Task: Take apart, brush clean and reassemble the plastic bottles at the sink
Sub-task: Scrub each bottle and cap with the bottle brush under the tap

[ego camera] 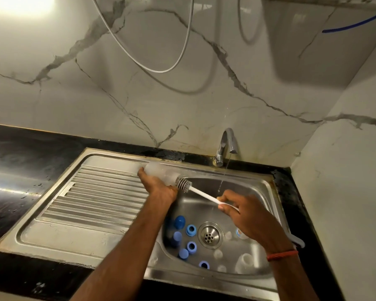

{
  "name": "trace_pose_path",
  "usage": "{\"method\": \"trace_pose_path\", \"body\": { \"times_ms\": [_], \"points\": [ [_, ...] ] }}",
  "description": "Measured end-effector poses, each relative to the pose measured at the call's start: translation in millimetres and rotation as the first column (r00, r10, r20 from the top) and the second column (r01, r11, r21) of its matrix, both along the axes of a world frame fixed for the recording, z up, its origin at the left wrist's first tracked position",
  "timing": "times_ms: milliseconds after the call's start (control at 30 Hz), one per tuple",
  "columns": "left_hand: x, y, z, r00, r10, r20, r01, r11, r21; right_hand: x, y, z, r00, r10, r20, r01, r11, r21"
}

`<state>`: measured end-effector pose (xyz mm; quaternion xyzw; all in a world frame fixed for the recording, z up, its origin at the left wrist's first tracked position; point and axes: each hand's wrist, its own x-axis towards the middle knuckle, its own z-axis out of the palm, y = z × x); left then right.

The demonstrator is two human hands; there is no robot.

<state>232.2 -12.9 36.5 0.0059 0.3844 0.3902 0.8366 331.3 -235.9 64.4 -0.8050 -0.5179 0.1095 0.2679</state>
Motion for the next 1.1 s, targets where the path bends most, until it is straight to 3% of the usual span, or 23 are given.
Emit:
{"method": "trace_pose_path", "body": {
  "times_ms": [200,367,500,767,967,1100],
  "points": [
    [3,-13,-3,0.999,-0.031,0.016,0.031,0.999,-0.017,-18,6,-7,0.993,-0.081,0.091,0.079,0.996,0.029],
    [10,-20,4,0.997,-0.077,-0.007,0.077,0.997,0.020,-21,13,-8,0.995,-0.088,0.046,0.086,0.995,0.050],
    [2,0,0,0.999,0.014,0.039,-0.015,1.000,0.027,2,-1,-8,0.999,-0.047,0.006,0.047,0.999,0.026],
    [6,-14,-2,0.997,-0.079,0.027,0.079,0.997,0.004,-20,24,-11,0.992,-0.071,0.105,0.068,0.997,0.036],
    [-1,6,-5,0.997,-0.019,0.077,0.018,1.000,0.002,0,6,-13,0.998,-0.048,0.044,0.045,0.997,0.055],
    [4,-3,-4,0.994,-0.054,0.090,0.053,0.999,0.010,-7,11,-17,0.984,-0.102,0.145,0.091,0.993,0.080]
  ]
}}
